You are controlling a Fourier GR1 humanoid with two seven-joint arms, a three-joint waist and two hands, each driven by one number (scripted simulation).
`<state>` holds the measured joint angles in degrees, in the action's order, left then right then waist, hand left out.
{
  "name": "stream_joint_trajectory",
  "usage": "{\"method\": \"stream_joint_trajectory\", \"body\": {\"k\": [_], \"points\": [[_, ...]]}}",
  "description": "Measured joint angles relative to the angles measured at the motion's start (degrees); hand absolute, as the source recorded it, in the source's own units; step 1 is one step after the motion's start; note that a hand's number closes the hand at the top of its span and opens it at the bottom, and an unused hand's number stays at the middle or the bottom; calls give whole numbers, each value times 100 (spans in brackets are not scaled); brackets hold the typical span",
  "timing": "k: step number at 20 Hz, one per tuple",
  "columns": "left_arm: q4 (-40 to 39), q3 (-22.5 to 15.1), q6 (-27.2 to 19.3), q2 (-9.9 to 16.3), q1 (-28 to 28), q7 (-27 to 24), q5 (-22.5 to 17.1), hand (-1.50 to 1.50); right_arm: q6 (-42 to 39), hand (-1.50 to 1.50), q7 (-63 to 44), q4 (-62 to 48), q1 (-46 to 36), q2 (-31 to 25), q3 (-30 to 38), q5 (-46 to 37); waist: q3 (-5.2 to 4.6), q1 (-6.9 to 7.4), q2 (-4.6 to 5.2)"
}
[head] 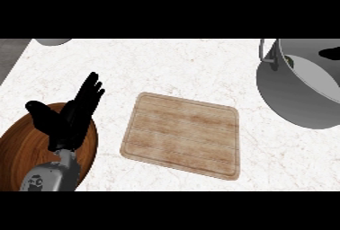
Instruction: Pick the squash from the cutting board and place it in the pot
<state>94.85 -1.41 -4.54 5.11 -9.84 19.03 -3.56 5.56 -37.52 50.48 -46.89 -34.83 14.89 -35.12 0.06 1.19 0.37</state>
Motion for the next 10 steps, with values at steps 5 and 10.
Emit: {"method": "stream_joint_trajectory", "body": {"k": [5,10], "points": [[139,50,29,46,-9,134,-56,0,778,-150,636,-271,-136,153,504,334,2,-6,-5],[169,21,36,13,128,53,-34,0,1752,-150,1162,-159,-171,68,934,446,0,-31,-13]]}}
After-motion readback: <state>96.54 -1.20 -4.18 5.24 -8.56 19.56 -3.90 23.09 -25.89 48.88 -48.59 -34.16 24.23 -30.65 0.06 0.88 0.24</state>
